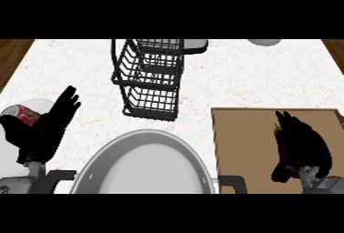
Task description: Pick the eggplant from the tray and place it in the tiered basket
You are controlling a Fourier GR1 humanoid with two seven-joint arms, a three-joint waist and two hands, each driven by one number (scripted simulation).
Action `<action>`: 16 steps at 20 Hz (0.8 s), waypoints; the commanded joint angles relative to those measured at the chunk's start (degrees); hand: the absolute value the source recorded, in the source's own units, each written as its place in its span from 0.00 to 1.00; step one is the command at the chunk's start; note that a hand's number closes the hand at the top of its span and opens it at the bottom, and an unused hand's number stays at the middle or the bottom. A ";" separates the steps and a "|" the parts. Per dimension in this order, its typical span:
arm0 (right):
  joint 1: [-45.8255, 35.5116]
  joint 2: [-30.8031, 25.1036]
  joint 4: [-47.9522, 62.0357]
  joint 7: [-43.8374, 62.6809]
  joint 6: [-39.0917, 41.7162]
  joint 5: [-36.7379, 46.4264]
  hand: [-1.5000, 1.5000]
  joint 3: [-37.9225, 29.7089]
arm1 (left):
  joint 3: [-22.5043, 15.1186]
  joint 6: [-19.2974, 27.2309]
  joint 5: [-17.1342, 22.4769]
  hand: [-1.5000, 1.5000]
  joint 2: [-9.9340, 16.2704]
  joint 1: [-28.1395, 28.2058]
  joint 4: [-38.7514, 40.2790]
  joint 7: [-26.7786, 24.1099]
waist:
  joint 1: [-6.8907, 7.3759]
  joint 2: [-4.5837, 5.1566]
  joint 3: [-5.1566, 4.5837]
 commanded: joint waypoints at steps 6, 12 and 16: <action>0.34 1.34 2.38 -3.59 6.28 3.03 0.00 -3.87 | 1.50 -3.47 -1.15 0.50 -1.42 4.45 -1.48 -2.12 | 0.17 -0.01 -0.04; 1.10 0.74 8.73 -9.60 7.91 3.29 1.00 -3.25 | 0.25 -1.02 -3.95 0.50 -3.81 0.65 0.26 -1.56 | 0.07 0.08 -0.03; 3.21 -0.36 5.67 -10.66 9.14 6.01 1.00 -1.24 | 1.58 -1.15 -2.88 0.50 -2.64 1.12 -3.74 2.57 | 0.11 -0.04 -0.02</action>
